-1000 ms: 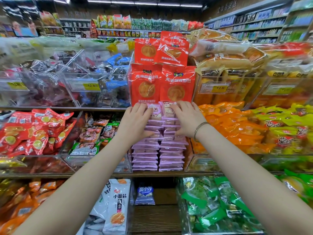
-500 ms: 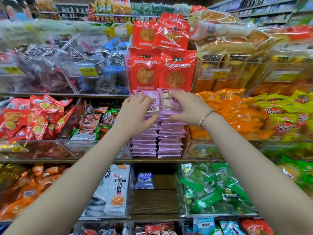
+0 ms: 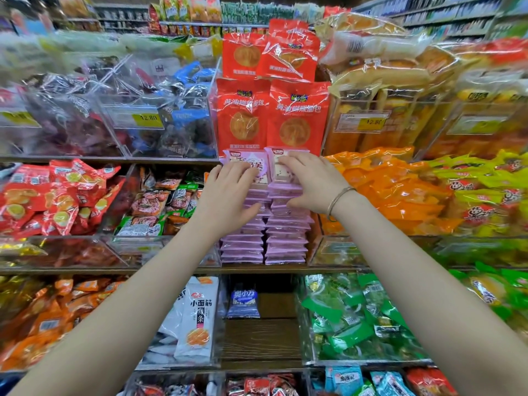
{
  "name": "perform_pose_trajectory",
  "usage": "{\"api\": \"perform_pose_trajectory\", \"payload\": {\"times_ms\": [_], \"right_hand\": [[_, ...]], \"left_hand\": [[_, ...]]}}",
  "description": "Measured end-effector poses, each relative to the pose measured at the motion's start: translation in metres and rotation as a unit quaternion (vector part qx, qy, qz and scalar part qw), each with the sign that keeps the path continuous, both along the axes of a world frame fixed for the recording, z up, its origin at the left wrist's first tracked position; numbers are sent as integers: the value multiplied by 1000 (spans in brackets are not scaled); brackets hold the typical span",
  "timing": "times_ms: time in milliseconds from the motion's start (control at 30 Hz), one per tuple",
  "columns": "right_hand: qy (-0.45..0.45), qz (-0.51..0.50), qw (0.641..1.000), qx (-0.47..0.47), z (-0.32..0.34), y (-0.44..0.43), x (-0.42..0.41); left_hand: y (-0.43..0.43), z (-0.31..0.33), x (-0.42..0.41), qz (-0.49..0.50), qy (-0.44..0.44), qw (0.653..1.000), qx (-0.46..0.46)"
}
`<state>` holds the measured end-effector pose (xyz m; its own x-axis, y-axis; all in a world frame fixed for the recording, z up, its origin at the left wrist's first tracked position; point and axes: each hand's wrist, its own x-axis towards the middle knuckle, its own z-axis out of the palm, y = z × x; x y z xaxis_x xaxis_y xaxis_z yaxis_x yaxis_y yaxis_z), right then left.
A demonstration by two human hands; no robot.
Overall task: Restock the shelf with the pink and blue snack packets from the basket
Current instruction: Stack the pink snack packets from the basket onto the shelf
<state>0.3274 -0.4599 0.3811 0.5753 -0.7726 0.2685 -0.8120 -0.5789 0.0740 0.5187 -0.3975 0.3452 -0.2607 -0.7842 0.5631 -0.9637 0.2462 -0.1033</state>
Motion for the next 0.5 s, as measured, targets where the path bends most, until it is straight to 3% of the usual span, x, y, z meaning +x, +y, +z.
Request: {"api": "perform_pose_trajectory", "payload": {"times_ms": [200,267,367,500], "right_hand": [[-44,9,999,21,5,12,-6],[-101,28,994,13,4,25,-9],[-249,80,965,21,-9,62,-19],[-408,98,895,152,-56,124,-35]], "left_hand": [[12,6,-3,-35,32,998,-39],[26,9,-7,-56,74,993,-71],[65,-1,-14,-95,252,960,-81],[132,-60,-21,-37,462,885,54]]}}
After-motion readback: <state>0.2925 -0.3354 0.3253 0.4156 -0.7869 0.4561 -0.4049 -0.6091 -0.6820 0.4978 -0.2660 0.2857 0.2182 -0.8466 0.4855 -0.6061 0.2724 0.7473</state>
